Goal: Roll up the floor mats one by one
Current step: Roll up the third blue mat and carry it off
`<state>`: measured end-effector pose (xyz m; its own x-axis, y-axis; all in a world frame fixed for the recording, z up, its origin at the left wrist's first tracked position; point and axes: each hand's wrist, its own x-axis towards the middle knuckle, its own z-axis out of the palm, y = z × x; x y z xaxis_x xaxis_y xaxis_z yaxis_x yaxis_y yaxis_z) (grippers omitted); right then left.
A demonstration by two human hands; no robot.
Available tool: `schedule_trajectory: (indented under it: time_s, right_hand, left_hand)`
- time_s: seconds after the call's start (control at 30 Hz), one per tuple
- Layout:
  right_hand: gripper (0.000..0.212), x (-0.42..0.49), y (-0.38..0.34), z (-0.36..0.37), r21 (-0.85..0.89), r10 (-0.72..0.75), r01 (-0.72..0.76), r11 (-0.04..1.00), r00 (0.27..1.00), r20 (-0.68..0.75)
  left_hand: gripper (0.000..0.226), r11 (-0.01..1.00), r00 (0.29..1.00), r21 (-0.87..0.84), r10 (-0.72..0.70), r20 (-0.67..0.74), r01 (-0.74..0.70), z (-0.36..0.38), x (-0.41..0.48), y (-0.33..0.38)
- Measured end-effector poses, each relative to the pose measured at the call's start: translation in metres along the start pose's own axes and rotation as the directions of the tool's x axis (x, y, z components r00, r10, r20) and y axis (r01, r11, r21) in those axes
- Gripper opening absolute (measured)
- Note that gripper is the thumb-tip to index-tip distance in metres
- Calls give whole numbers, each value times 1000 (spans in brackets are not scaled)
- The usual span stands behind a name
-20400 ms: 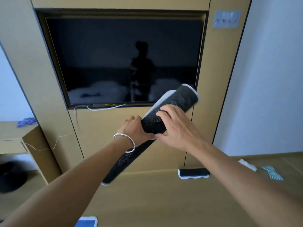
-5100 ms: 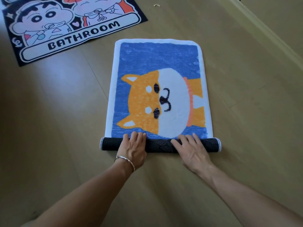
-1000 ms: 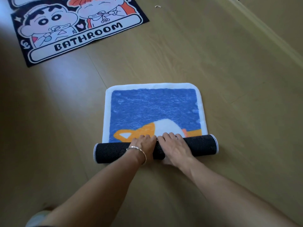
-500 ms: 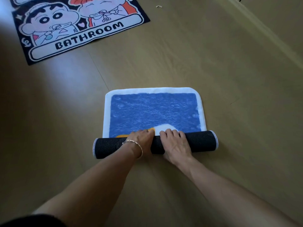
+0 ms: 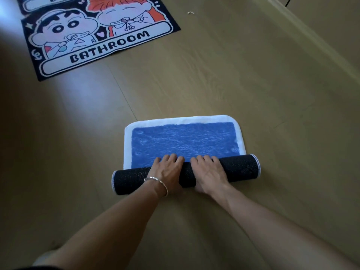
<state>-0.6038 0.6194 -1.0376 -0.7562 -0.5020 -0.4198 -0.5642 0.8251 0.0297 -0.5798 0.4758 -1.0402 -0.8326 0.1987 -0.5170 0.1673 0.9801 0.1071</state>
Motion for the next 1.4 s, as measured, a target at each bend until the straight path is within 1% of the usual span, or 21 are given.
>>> schedule_trajectory:
  time_s: [0.03,0.1,0.13,0.2,0.3,0.33,0.4,0.47,0.53,0.6,0.7,0.8,0.87,0.93,1.0,1.07,1.1,1.17,1.27,1.33,1.4]
  right_hand:
    - [51,6,4,-8,71,-18,11,997,994,111]
    - [49,15,8,-24,193,-57,-12,981,936,347]
    - [50,16,7,-27,209,-71,-7,978,930,361]
    - [60,10,5,-19,165,-77,38,986,970,232]
    - [76,-7,-3,3,7,-72,72,997,996,45]
    - [74,-8,-4,4,-27,-70,70,997,997,33]
    - [63,-2,-3,-2,-12,-47,48,999,997,60]
    - [53,11,1,-12,65,-58,49,997,987,150]
    - [49,22,7,-24,169,-107,59,984,951,292]
    - [56,24,12,-28,198,-147,87,976,938,315]
    - [78,14,11,-18,96,-139,127,987,980,139]
    - [61,7,7,-12,7,-117,117,993,993,33]
    - [55,14,8,-19,48,-90,86,995,990,104]
    - [53,25,12,-28,156,-91,53,986,964,249]
    - [52,33,20,-33,253,-92,-22,967,898,430]
    - [55,33,24,-29,345,-119,-95,934,827,550]
    - [57,31,24,-26,366,-137,-102,925,809,572]
    - [64,24,22,-21,367,-149,-78,927,821,551]
    - [97,16,26,-16,349,-127,-44,936,884,450]
    - [111,15,31,-16,363,-110,-57,930,900,422]
    - [116,14,32,-17,355,-83,-85,931,899,430]
  left_hand:
    - [83,1000,999,27,-5,-37,6,4,-5,2]
    - [70,997,998,82,9,-70,-3,11,-11,7]
    - [60,997,999,73,-1,-55,5,13,-12,7]
    - [52,999,999,-24,-30,28,31,8,-5,2]
    - [59,984,981,-175,9,193,26,-5,8,-10]
    - [62,987,981,-161,19,194,13,-6,9,-12]
    - [68,995,996,-95,5,92,4,-2,3,-11]
    - [69,1000,999,5,-1,-54,2,6,-7,-5]
    - [60,998,992,67,-5,-123,13,12,-12,0]
    - [51,999,996,9,-35,-79,36,9,-7,0]
    - [56,986,996,-166,-19,92,34,-8,10,-10]
    - [63,981,979,-191,11,201,28,-18,17,-15]
    - [80,986,986,-165,7,169,21,-20,14,-13]
    - [95,996,998,-89,3,68,4,-20,9,-10]
    - [95,999,999,-7,39,18,-39,-19,5,-7]
    - [88,998,995,-4,58,76,-58,-18,3,-2]
    - [85,998,991,-28,67,120,-64,-16,2,0]
    - [80,994,976,-92,76,203,-58,-16,5,1]
    - [79,990,972,-122,96,214,-71,-16,11,-4]
    - [90,988,976,-106,130,174,-113,-14,14,-8]
    - [109,986,976,-119,138,169,-119,-13,13,-9]
